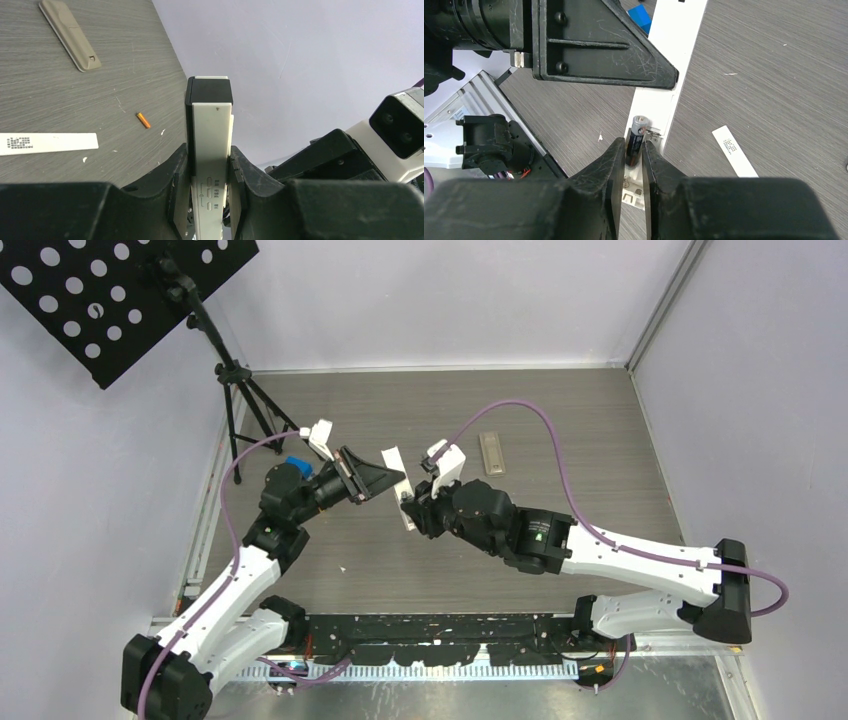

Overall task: Load the batteries into the remote control
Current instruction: Load the battery into the remote control.

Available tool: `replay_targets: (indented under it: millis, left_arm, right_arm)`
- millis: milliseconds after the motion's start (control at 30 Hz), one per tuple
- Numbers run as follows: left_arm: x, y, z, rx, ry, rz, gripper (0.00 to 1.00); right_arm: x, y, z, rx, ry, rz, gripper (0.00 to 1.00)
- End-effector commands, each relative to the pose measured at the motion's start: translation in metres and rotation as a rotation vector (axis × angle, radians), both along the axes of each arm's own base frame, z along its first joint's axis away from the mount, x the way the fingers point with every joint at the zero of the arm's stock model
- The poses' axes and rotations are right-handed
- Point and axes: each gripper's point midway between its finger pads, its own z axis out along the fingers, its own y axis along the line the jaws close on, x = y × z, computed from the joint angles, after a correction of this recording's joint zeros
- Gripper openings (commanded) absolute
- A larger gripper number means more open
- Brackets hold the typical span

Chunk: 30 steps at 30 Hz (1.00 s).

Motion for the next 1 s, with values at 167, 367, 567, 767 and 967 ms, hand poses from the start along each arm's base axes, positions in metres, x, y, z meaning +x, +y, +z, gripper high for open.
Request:
replay_targets:
  millis: [167,367,567,767,967]
  left_arm:
    - [-0.002,0.002,0.055,-0.092,-0.107,0.002,0.0]
    - [0.0,0.002,0.052,-0.083,-0.11,0.007,0.0]
    - [0.001,0.003,0.051,-0.081,-0.122,0.019,0.0]
    - [0.002,0.005,0.057,-0.097,-0.153,0.038,0.0]
    - [0.006,0.01,0.073,-0.153,-0.204,0.077,0.0]
  right_arm:
    - [-0.007,-0.008,0.012,0.033,0.019,0.002,0.32]
    - [-0.007,-0.012,0.029,0.08,0.026,-0.019,0.46]
    - [-0.008,-0.018,0.054,0.166,0.044,-0.049,0.67]
    - [-0.004,-0.037,0.078,0.3,0.101,-0.151,0.74]
    - [-0.004,-0.044,0.082,0.67,0.368,-0.294,0.86]
